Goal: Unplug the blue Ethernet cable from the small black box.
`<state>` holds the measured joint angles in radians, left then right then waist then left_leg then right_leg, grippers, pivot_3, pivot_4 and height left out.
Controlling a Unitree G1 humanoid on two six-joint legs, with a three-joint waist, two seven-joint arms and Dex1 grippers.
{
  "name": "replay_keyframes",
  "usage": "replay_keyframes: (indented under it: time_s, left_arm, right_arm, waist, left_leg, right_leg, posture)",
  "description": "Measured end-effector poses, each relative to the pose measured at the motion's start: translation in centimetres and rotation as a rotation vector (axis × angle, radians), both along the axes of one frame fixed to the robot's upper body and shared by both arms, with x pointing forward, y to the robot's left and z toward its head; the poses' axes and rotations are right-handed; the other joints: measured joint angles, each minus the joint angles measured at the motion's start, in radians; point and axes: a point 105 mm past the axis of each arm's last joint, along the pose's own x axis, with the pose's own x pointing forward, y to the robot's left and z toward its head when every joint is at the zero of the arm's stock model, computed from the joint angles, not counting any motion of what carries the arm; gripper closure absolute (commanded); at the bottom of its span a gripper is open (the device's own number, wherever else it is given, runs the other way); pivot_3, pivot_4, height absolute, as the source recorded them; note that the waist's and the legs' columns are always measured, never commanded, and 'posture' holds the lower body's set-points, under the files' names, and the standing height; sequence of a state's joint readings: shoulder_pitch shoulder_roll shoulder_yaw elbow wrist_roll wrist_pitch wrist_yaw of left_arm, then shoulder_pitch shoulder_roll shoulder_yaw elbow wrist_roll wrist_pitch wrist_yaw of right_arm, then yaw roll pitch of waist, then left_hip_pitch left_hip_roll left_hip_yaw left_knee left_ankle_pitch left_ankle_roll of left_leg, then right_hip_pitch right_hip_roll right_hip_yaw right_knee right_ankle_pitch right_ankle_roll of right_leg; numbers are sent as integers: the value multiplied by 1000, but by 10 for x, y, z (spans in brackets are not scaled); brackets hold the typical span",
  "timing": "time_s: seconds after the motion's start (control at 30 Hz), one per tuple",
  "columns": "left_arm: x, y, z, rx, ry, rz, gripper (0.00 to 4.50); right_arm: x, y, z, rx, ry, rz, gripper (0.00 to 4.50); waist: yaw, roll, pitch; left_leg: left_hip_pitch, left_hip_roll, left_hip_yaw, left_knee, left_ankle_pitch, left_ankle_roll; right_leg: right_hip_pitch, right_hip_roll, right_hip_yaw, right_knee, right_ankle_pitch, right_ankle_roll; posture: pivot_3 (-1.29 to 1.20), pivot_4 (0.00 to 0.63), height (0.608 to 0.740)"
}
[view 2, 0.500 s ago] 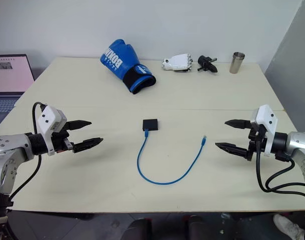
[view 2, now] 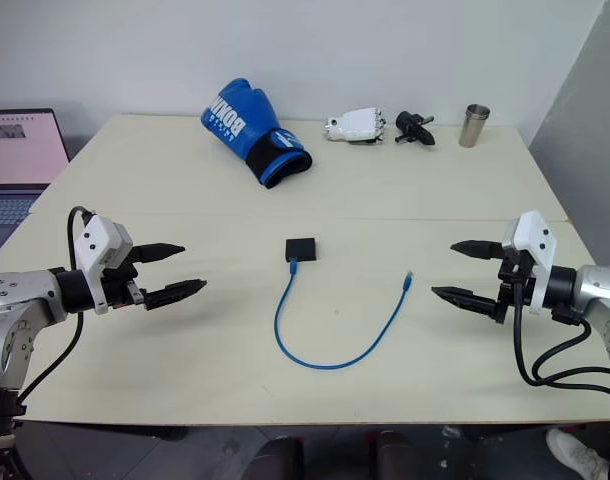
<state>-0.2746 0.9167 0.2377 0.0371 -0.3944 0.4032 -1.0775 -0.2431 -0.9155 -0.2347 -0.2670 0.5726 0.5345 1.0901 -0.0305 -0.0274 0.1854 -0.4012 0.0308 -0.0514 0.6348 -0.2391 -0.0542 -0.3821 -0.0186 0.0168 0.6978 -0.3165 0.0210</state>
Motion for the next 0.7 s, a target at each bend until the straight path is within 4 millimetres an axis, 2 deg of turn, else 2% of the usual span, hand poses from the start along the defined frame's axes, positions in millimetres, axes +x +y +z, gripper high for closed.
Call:
replay_keyframes:
  time_s: [0.13, 0.33, 0.4, 0.5, 0.57, 0.63, 0.7]
  left_arm:
    - [0, -6, 8, -34, -17, -53, 23]
    - [-12, -10, 5, -49, 36, -153, 23]
    - [-14, -8, 1, -13, 48, -169, 23]
    - [-16, -11, -6, 15, 58, -207, 23]
    - [-17, -13, -8, 30, 62, -226, 23]
    - [-17, -11, -10, 37, 65, -220, 23]
    - [-17, -10, -11, 46, 62, -220, 23]
  right_arm:
    - [0, 1, 0, 1, -2, 1, 0]
    - [-5, 7, -1, 1, -3, 18, 0]
    - [-8, 21, 1, 30, -14, 53, 0]
    - [-8, 59, 1, 105, -34, 127, 0]
    - [-11, 81, -8, 124, -16, 168, 0]
    - [-1, 96, -12, 145, -33, 129, 0]
    - [19, 116, -17, 170, -45, 47, 0]
  waist:
    - [0, 0, 0]
    - [-2, 0, 0]
    - [-4, 0, 0]
    - [-5, 0, 0]
    - [-2, 1, 0]
    - [-1, 1, 0]
    - [-2, 1, 1]
  left_leg:
    - [0, 0, 0, 0, 0, 0]
    - [1, 0, 0, 0, 0, 0]
    - [2, 1, 0, 0, 0, 0]
    - [2, 1, -1, 0, 0, 0]
    - [2, 1, -1, 0, 0, 0]
    - [1, 1, -1, 1, 0, 0]
    - [1, 0, 0, 2, 0, 0]
  right_leg:
    - [1, 0, 0, 0, 0, 0]
    - [1, 0, 0, 0, 0, 0]
    - [1, 1, 0, 0, 0, 0]
    - [2, 2, 0, 1, 0, 0]
    - [2, 1, 0, 1, 0, 0]
    - [2, 1, 0, 0, 0, 0]
    - [1, 1, 0, 1, 0, 1]
  posture:
    - [0, 150, 740]
    - [0, 150, 740]
    - [0, 150, 740]
    - [0, 150, 740]
    - [0, 150, 740]
    - [0, 150, 740]
    - [0, 150, 740]
